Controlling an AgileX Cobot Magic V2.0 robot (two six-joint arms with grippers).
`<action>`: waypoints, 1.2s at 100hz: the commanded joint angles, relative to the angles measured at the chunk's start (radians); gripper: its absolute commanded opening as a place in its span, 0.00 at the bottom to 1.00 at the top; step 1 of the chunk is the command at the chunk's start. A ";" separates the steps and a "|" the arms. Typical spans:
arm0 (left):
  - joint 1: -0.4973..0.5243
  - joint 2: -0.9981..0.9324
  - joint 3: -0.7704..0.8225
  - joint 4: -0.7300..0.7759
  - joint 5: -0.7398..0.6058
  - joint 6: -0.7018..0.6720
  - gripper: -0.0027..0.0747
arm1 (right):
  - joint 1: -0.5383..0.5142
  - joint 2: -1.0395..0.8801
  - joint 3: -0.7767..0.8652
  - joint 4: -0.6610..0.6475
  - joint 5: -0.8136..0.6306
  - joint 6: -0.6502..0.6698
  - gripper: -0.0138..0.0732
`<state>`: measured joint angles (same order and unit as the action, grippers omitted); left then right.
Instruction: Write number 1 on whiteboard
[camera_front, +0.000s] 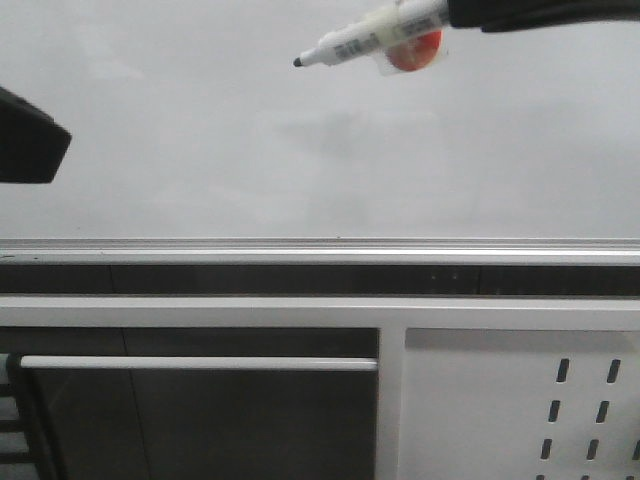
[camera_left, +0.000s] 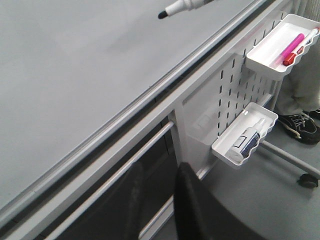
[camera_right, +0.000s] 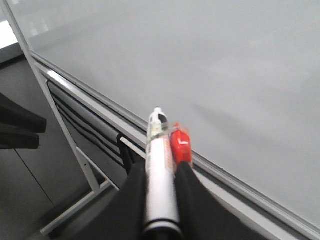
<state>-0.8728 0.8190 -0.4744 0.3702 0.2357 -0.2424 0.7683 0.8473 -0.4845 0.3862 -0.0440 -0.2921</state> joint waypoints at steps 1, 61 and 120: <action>-0.006 -0.012 -0.003 -0.025 -0.091 -0.032 0.01 | 0.038 -0.017 0.045 -0.001 -0.224 -0.012 0.08; 0.212 -0.013 0.151 -0.025 -0.448 -0.105 0.01 | 0.101 0.261 0.245 -0.014 -0.854 -0.012 0.08; 0.386 -0.013 0.258 -0.056 -0.634 -0.105 0.01 | 0.101 0.510 0.245 -0.020 -1.190 -0.042 0.08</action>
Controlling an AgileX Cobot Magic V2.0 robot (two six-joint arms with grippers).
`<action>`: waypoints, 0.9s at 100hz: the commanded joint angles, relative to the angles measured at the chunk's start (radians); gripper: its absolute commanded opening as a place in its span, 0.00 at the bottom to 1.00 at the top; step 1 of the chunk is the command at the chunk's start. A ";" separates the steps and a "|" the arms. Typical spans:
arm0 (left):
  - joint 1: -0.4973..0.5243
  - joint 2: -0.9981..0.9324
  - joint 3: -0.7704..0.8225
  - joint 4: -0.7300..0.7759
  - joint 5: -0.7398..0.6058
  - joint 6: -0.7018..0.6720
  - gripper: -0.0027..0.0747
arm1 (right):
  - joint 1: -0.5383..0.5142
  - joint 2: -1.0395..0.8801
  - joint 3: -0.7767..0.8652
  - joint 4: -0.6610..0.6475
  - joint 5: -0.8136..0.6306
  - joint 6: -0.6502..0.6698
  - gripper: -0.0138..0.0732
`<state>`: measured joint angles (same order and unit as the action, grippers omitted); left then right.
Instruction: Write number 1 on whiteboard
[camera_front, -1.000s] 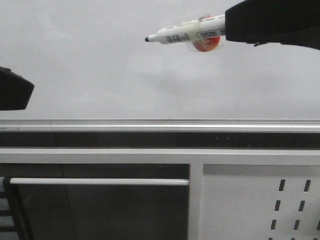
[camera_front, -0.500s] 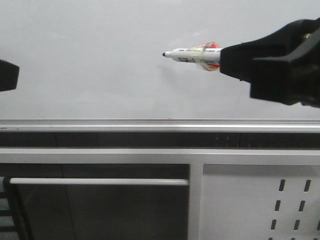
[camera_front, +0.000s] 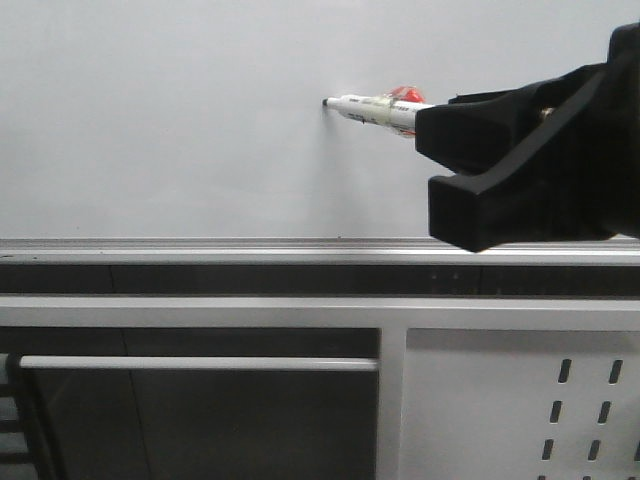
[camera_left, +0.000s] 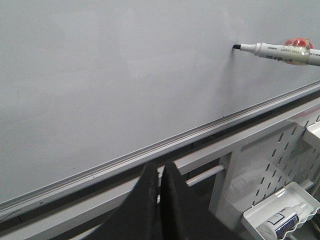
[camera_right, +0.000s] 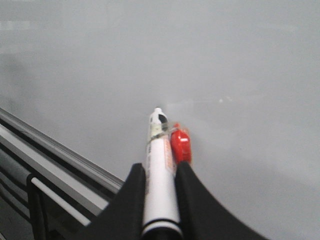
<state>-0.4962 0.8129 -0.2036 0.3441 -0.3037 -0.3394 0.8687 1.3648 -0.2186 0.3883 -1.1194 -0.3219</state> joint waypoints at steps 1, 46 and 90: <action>0.009 -0.006 -0.012 -0.032 -0.097 -0.008 0.01 | 0.000 -0.005 -0.021 -0.022 -0.115 -0.012 0.08; 0.009 -0.006 0.003 -0.039 -0.141 -0.008 0.01 | 0.000 0.003 -0.021 -0.009 -0.166 -0.013 0.08; 0.009 -0.006 0.003 -0.039 -0.141 -0.008 0.01 | 0.000 0.057 -0.021 0.005 -0.147 -0.013 0.08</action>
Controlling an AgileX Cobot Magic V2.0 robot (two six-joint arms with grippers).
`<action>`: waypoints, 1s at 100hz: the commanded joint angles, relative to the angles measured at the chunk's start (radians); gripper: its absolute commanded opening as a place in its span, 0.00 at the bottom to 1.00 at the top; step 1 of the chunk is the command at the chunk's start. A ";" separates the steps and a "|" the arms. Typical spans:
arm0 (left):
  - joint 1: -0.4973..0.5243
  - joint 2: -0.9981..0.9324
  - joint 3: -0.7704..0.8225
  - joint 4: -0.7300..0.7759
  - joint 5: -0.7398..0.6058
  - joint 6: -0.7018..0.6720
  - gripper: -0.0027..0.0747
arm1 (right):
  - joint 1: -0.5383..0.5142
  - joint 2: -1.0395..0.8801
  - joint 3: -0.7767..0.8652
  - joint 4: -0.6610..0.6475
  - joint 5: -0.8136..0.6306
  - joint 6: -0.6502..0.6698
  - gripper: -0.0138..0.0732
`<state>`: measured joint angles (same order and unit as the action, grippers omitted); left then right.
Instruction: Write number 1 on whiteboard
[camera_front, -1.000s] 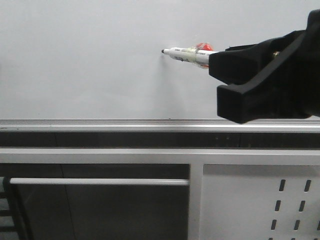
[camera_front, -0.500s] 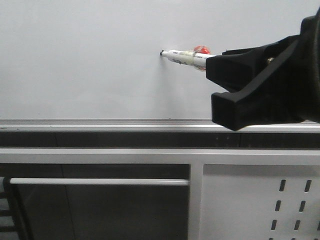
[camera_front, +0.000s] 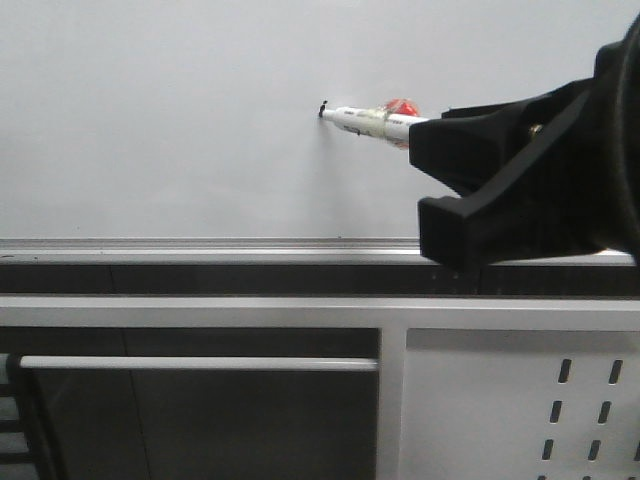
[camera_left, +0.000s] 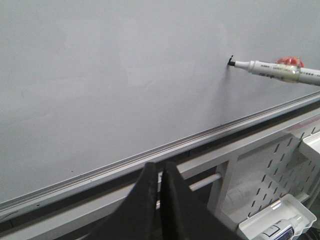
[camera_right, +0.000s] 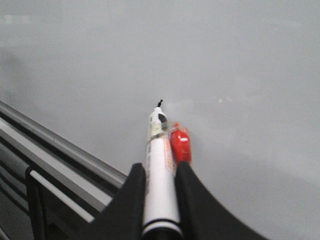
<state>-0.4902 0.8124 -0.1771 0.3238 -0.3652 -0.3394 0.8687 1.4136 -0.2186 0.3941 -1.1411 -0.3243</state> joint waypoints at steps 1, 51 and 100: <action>0.003 -0.006 -0.024 -0.018 -0.079 -0.008 0.01 | 0.000 0.011 -0.021 -0.001 -0.128 -0.011 0.08; 0.003 -0.006 -0.024 -0.018 -0.079 -0.008 0.01 | 0.000 0.140 -0.021 -0.001 -0.167 0.043 0.08; 0.003 -0.006 -0.024 0.009 -0.079 -0.008 0.01 | 0.301 0.025 0.131 0.151 -0.185 0.055 0.09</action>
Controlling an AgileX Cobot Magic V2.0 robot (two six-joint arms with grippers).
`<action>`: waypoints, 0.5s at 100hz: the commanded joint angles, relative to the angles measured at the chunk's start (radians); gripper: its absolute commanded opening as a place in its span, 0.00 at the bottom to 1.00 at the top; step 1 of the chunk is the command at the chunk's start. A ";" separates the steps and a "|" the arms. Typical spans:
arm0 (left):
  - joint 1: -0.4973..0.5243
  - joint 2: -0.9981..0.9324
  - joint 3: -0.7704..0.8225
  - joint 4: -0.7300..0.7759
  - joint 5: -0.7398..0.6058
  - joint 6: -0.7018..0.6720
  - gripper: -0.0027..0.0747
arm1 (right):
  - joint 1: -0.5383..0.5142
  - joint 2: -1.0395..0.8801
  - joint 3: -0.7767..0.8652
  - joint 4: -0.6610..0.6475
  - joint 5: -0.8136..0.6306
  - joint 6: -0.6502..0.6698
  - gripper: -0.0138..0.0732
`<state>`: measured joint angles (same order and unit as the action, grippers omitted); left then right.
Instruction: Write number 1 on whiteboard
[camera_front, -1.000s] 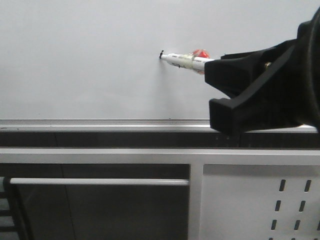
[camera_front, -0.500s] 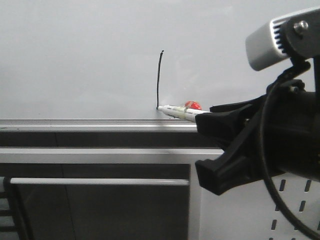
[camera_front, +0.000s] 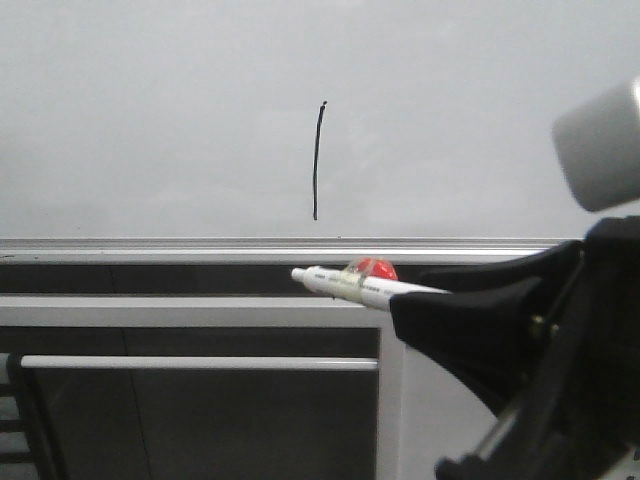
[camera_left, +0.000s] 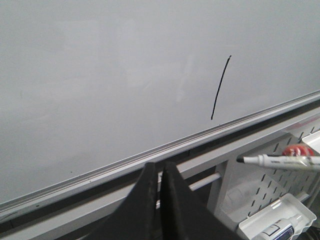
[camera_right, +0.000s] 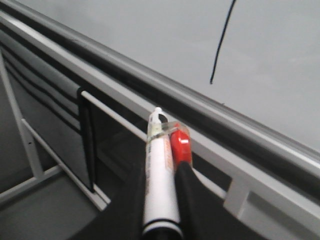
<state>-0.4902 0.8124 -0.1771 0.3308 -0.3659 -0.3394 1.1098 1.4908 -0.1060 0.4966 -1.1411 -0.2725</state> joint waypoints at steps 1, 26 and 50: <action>0.003 -0.006 -0.024 0.002 -0.079 -0.008 0.01 | 0.072 -0.057 0.021 0.055 -0.185 0.003 0.09; 0.003 -0.006 -0.024 0.151 -0.124 -0.008 0.01 | 0.138 -0.126 0.039 0.072 -0.168 0.011 0.09; 0.003 -0.006 -0.035 0.529 -0.320 -0.008 0.01 | 0.141 -0.220 -0.078 0.072 0.121 0.035 0.09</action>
<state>-0.4882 0.8124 -0.1771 0.7595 -0.5668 -0.3394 1.2513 1.3269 -0.1158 0.5878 -1.0408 -0.2402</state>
